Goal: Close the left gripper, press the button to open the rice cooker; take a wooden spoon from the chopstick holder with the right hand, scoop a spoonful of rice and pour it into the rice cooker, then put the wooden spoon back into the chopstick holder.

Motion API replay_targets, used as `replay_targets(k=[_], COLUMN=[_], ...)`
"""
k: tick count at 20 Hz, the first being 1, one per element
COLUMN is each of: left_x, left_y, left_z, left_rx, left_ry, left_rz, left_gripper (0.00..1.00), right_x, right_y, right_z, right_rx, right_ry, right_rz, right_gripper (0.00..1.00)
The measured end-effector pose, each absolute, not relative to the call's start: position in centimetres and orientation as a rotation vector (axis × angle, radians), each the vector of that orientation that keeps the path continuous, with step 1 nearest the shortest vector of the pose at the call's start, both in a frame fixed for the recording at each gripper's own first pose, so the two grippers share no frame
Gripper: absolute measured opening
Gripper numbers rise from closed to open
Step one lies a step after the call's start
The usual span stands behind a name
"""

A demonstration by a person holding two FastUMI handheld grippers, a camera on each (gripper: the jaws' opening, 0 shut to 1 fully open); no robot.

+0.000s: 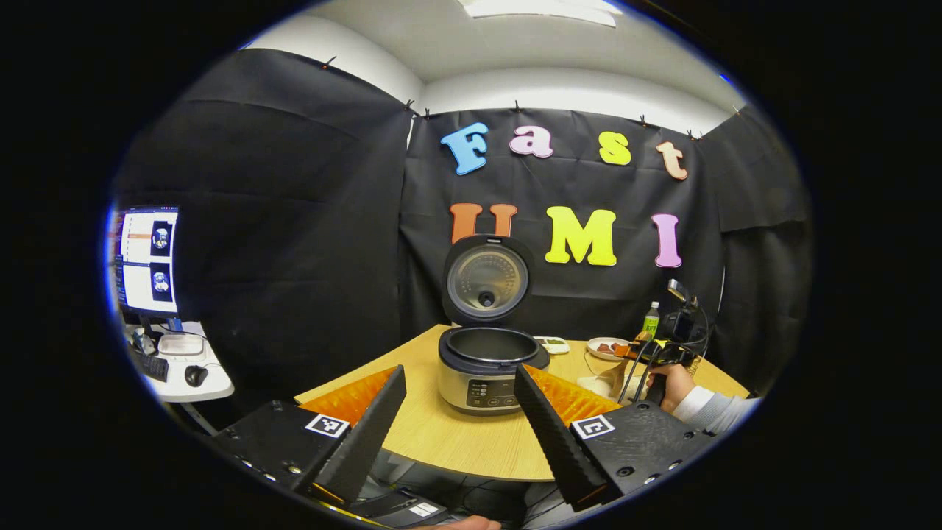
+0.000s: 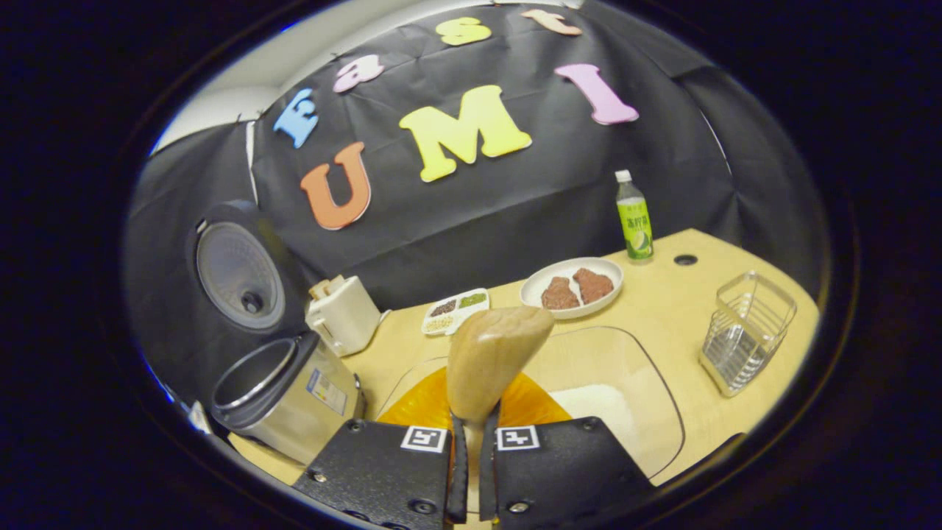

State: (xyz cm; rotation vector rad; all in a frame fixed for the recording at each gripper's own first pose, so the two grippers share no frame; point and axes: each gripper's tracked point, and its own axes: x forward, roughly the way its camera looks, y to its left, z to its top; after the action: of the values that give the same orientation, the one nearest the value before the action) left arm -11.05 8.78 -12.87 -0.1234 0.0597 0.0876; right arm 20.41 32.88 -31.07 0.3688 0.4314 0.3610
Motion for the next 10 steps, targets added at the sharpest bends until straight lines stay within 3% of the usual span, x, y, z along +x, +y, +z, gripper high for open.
replay_targets(k=[10], left_x=[-11.0], left_y=[9.33], left_z=[-13.04], left_rx=[-0.139], left_ry=[0.074], left_rz=[0.101], left_gripper=[0.95], right_x=[20.67], right_y=[31.94], right_z=[-30.99], right_rx=[0.782], right_ry=[0.547], right_rz=[0.319], right_gripper=[0.11])
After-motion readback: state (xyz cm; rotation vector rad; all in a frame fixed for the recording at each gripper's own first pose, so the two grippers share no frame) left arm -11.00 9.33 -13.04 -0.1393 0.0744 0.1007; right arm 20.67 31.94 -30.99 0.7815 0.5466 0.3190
